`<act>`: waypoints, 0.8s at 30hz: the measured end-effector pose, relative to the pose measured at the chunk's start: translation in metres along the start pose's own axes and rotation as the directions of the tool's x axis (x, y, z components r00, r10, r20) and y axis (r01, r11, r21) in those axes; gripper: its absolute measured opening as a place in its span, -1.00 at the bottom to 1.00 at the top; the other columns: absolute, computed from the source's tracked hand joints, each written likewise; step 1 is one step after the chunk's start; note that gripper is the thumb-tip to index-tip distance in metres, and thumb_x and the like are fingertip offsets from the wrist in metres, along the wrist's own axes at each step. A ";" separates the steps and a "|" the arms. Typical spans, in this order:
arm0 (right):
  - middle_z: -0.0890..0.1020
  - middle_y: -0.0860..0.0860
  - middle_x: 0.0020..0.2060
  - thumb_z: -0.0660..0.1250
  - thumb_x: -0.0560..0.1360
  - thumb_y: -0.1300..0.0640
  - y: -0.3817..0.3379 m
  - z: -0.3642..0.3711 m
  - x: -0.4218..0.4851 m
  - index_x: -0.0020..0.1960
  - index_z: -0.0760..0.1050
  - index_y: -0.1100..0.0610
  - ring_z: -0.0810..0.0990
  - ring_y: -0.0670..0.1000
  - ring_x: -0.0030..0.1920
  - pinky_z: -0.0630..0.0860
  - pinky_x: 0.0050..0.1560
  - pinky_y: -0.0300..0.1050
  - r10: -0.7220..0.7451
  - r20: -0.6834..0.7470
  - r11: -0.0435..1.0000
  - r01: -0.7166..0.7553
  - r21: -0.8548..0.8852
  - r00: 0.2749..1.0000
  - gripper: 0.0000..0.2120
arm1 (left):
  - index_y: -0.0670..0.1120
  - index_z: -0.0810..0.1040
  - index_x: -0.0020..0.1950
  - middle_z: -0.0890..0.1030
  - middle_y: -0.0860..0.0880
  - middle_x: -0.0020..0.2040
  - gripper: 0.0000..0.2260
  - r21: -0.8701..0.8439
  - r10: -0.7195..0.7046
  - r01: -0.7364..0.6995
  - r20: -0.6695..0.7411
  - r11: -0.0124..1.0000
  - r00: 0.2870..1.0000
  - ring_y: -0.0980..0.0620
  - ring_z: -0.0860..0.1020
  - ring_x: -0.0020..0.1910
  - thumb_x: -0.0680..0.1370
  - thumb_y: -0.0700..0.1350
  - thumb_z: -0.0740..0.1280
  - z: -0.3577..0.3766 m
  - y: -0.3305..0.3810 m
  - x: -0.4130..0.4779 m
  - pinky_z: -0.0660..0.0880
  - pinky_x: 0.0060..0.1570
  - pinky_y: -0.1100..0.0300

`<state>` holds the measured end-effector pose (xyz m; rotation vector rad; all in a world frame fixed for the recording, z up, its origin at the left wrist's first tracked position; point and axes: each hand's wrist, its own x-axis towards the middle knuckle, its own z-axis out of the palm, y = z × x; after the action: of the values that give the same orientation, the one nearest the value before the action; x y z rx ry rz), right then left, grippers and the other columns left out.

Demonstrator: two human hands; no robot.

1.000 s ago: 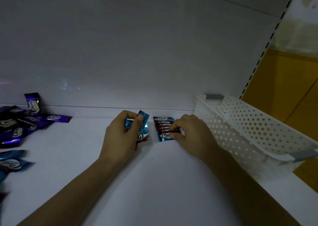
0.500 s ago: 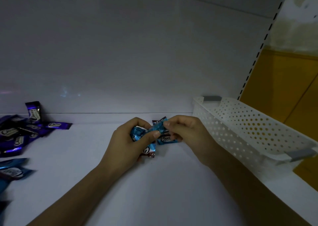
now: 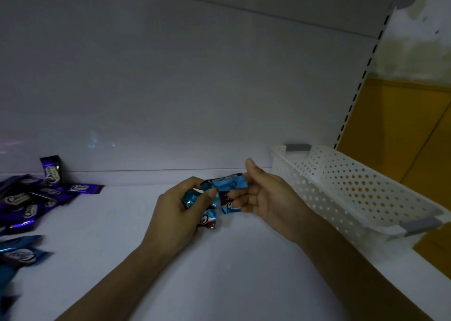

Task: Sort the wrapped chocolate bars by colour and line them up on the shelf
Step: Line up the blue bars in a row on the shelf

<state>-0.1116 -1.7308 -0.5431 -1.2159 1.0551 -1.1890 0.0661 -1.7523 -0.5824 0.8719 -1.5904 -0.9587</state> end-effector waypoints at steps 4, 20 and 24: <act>0.69 0.09 -0.19 0.25 0.47 -0.06 -0.001 0.007 -0.005 -0.11 0.67 0.03 0.67 0.02 -0.18 0.59 -0.10 -0.15 -0.136 0.152 0.989 0.142 -0.029 0.979 -0.74 | 0.13 0.60 -0.21 0.63 0.03 -0.33 -0.82 -0.028 -0.022 0.023 0.042 0.999 0.999 0.11 0.59 -0.40 0.57 -0.08 0.31 -0.003 0.000 0.002 0.44 -0.46 0.32; 0.58 -0.03 -0.14 0.36 0.49 0.18 0.002 -0.019 0.003 -0.10 0.61 0.07 0.52 -0.25 -0.19 0.40 -0.18 -0.44 -0.471 -0.103 0.560 0.206 -0.802 0.876 -0.93 | -0.02 0.55 -0.12 0.66 0.07 -0.33 -0.88 0.026 -0.141 0.141 -0.003 0.990 0.990 0.08 0.61 -0.47 0.55 0.00 0.33 -0.001 -0.007 0.005 0.45 -0.53 0.29; 0.68 -0.01 -0.23 0.41 0.44 0.23 0.011 -0.029 0.005 -0.10 0.67 0.09 0.61 -0.05 -0.22 0.53 -0.14 -0.20 -0.272 -0.055 0.511 0.096 -0.854 0.961 -0.90 | -0.02 0.53 -0.01 0.63 0.04 -0.28 -0.92 -0.004 -0.168 0.169 -0.130 0.986 0.977 0.21 0.55 -0.50 0.57 -0.03 0.31 -0.002 -0.008 0.007 0.40 -0.55 0.39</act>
<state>-0.1387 -1.7392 -0.5563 -2.0515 1.8055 -0.9385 0.0671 -1.7628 -0.5867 1.0664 -1.4265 -0.9942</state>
